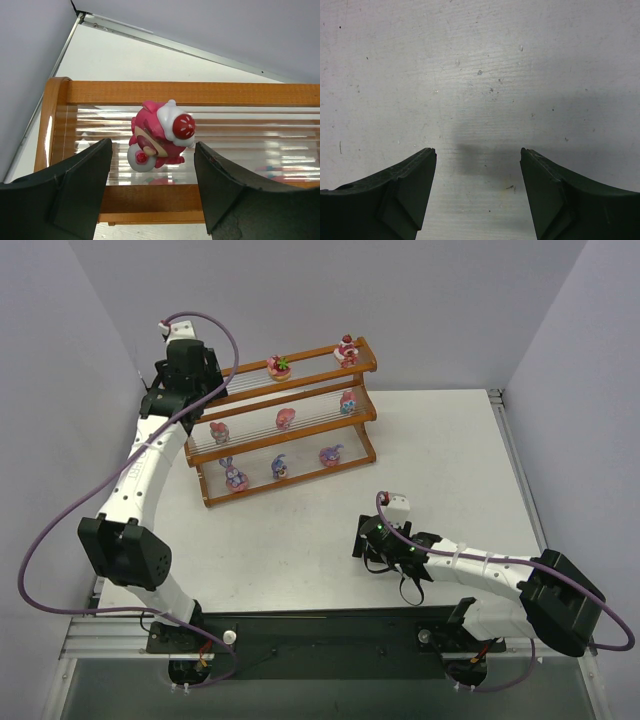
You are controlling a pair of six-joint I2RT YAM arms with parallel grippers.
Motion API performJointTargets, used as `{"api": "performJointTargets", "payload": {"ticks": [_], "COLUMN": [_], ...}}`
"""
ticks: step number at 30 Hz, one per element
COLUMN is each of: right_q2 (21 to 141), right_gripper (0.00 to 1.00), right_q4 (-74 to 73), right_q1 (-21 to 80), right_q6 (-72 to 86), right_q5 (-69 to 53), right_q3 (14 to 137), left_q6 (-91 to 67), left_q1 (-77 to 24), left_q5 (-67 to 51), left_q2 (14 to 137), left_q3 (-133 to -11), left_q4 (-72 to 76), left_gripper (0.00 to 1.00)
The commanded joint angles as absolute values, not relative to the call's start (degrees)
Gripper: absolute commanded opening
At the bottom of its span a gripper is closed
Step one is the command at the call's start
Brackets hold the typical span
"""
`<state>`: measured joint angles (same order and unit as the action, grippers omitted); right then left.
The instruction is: Place and organize the plastic toys onto the shelf
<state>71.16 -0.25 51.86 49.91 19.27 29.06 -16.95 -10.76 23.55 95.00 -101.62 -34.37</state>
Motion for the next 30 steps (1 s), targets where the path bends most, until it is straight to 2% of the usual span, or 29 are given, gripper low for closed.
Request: {"api": "performJointTargets", "payload": {"ticks": [1, 10, 23, 24, 27, 28, 30], "right_q2": [72.2, 72.2, 70.6, 70.5, 70.3, 70.2, 70.4], "right_gripper": [0.69, 0.69, 0.68, 0.68, 0.68, 0.68, 0.68], "right_q4": [-1.4, -1.5, -2.2, -2.3, -2.4, -2.4, -2.3], "right_q1": [52.3, 52.3, 52.4, 52.4, 52.3, 52.4, 52.4], "right_q6": [50.4, 50.4, 50.3, 50.4, 50.4, 50.4, 50.5], "right_q5": [21.2, 21.1, 21.4, 21.5, 21.7, 21.6, 21.6], "right_q3": [30.8, 30.8, 30.8, 30.7, 30.6, 30.4, 30.4], "left_q6": [-17.1, -17.1, -17.8, -17.8, -18.4, -18.8, -19.2], "left_q1": [-10.6, -10.6, -10.6, -10.6, -10.6, -10.6, -10.5], "left_q5": [23.2, 23.0, 20.6, 20.4, 18.6, 17.2, 16.3], "left_q2": [92.0, 90.3, 81.0, 80.9, 80.9, 80.9, 80.9], "left_q3": [-101.6, -101.8, -97.0, -96.7, -95.5, -94.9, -93.0], "left_q4": [-34.0, -34.3, -31.9, -31.9, -32.6, -32.5, -31.7], "left_gripper": [0.76, 0.76, 0.75, 0.73, 0.53, 0.38, 0.25]}}
